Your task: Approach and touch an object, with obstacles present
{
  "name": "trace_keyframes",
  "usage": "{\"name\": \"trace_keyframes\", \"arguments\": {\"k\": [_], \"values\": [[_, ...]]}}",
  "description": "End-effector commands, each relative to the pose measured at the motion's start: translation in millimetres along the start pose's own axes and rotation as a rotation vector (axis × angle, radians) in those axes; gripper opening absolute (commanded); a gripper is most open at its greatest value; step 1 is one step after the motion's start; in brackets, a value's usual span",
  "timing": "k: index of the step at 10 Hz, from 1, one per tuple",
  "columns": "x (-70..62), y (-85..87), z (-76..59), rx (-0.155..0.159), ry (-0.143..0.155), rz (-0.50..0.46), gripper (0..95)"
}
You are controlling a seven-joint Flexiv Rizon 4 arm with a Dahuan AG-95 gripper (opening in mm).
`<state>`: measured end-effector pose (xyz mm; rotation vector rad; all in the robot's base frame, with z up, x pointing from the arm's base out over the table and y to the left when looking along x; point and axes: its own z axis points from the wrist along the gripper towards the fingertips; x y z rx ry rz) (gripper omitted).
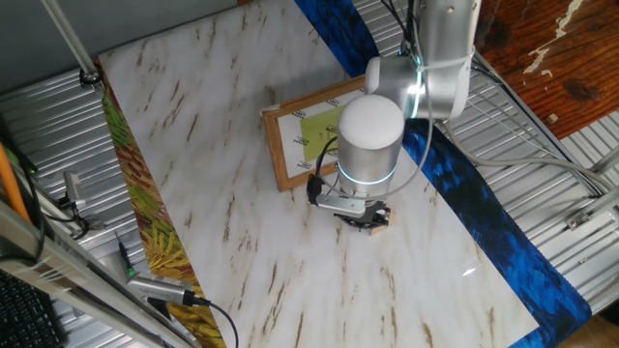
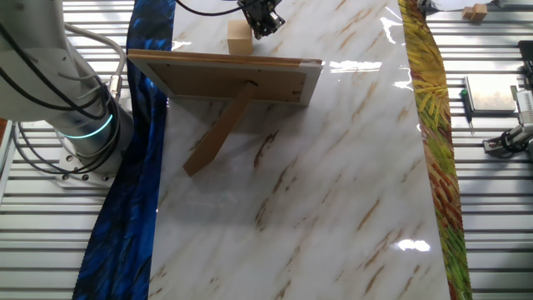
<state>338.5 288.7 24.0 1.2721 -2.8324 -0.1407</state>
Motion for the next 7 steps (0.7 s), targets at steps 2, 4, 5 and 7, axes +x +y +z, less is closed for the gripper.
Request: {"name": "trace_keyframes", "arguments": {"k": [2,4,5,7], "values": [[0.4,-0.6,-0.1,0.005,0.006,0.016,0.0],[0.4,-0.6,-0.1,0.005,0.007,0.046,0.0],[0.4,-0.6,-0.1,0.01,0.012,0.059,0.0],[0.4,-0.6,-0.1,0.01,0.01,0.067,0.0]]}}
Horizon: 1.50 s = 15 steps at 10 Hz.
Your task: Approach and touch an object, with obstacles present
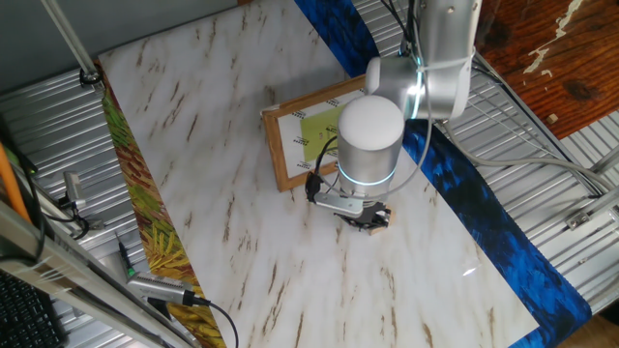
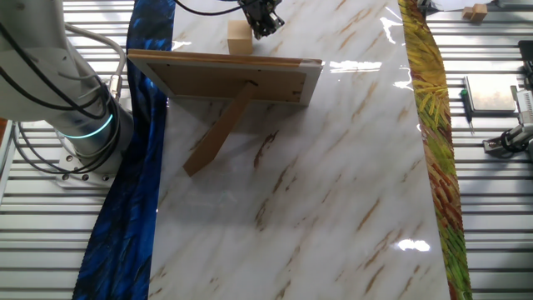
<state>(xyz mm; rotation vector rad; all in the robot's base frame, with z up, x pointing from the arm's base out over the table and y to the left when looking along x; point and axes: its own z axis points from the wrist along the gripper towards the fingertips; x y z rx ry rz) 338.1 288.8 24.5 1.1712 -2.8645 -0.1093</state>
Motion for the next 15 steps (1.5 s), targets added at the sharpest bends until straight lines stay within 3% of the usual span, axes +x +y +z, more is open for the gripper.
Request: {"name": "trace_keyframes", "arguments": {"k": [1,5,7,12,13,15], "values": [[0.2,-1.0,0.3,-0.005,-0.005,-0.006,0.0],[-0.1,-1.3,0.1,0.002,0.002,-0.022,0.0],[-9.5,-14.0,-5.4,0.004,0.0,-0.071,0.0],[-51.6,-117.7,-42.9,-0.009,0.014,-0.143,0.0],[-55.9,-134.8,-50.9,-0.012,0.02,-0.157,0.0],[-55.3,-152.8,-58.1,-0.011,0.026,-0.19,0.0]]}}
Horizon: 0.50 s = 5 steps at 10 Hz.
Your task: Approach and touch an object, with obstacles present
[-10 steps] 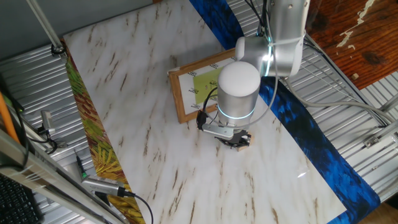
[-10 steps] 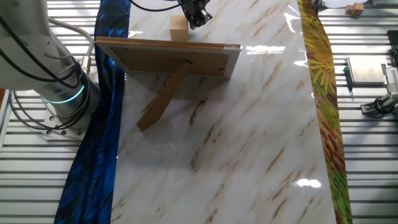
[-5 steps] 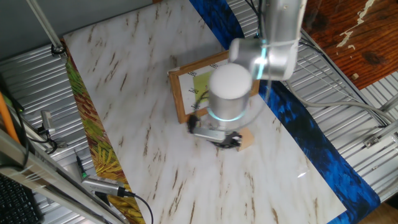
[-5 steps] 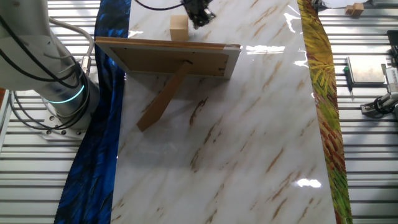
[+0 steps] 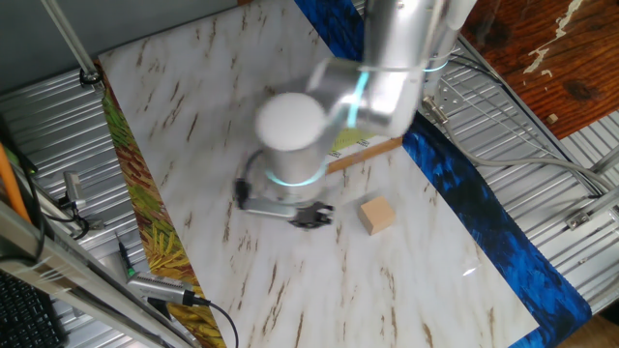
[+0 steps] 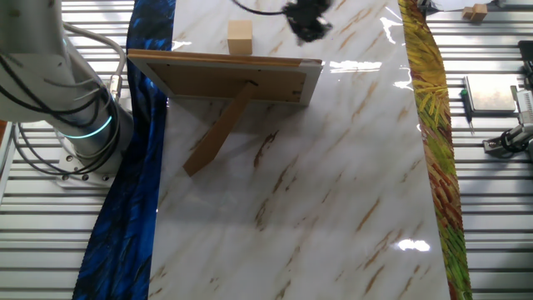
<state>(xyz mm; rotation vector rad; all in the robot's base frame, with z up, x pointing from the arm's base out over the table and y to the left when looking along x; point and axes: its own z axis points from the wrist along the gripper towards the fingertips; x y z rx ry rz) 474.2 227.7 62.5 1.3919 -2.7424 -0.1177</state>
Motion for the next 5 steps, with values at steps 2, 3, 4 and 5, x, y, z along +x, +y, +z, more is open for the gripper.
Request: {"name": "trace_keyframes", "arguments": {"k": [2,3,4,5], "values": [[5.1,-15.8,-8.2,-0.001,0.004,-0.005,0.0],[5.1,-15.8,-8.2,-0.005,-0.002,0.003,0.0],[5.1,-15.8,-8.2,-0.009,-0.013,0.027,0.0],[5.1,-15.8,-8.2,-0.01,-0.015,0.054,0.0]]}}
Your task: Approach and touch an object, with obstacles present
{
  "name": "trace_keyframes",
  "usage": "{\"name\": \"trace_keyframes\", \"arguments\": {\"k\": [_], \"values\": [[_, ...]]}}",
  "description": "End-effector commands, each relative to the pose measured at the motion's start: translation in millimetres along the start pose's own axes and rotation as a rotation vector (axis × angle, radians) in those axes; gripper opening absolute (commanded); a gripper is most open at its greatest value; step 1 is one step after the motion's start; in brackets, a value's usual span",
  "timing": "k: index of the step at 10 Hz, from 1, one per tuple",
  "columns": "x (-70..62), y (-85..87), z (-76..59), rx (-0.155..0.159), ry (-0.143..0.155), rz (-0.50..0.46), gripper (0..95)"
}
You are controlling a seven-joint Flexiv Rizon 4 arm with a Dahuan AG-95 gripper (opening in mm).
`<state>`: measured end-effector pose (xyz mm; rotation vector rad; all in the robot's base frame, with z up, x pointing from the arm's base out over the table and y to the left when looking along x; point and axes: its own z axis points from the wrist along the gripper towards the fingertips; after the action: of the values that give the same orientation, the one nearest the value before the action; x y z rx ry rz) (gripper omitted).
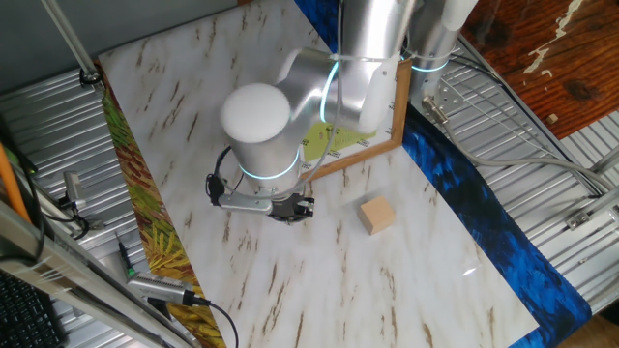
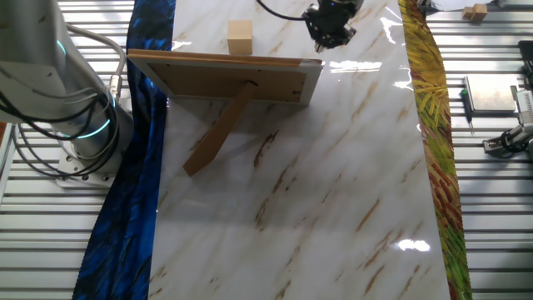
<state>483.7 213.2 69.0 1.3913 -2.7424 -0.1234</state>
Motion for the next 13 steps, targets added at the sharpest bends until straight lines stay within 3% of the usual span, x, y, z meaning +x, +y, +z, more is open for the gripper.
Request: {"name": "trace_keyframes", "arguments": {"k": [1,2,4,6,8,10,11,12,13], "values": [[-1.2,-0.3,-0.3,-0.004,-0.014,0.098,0.0],[-1.2,-0.3,-0.3,0.004,-0.014,0.156,0.0],[-1.0,-0.6,0.0,0.012,-0.005,0.183,0.0],[2.1,-23.4,-0.7,0.019,0.004,0.171,0.0],[3.7,-65.5,-7.0,0.016,0.008,0.112,0.0],[7.9,-136.0,-22.2,0.012,0.011,0.014,0.0],[11.7,-161.1,-28.3,0.011,0.014,-0.025,0.0],[16.7,-168.8,-30.9,0.011,0.014,-0.029,0.0],[20.0,-166.1,-30.1,0.009,0.012,-0.03,0.0]]}}
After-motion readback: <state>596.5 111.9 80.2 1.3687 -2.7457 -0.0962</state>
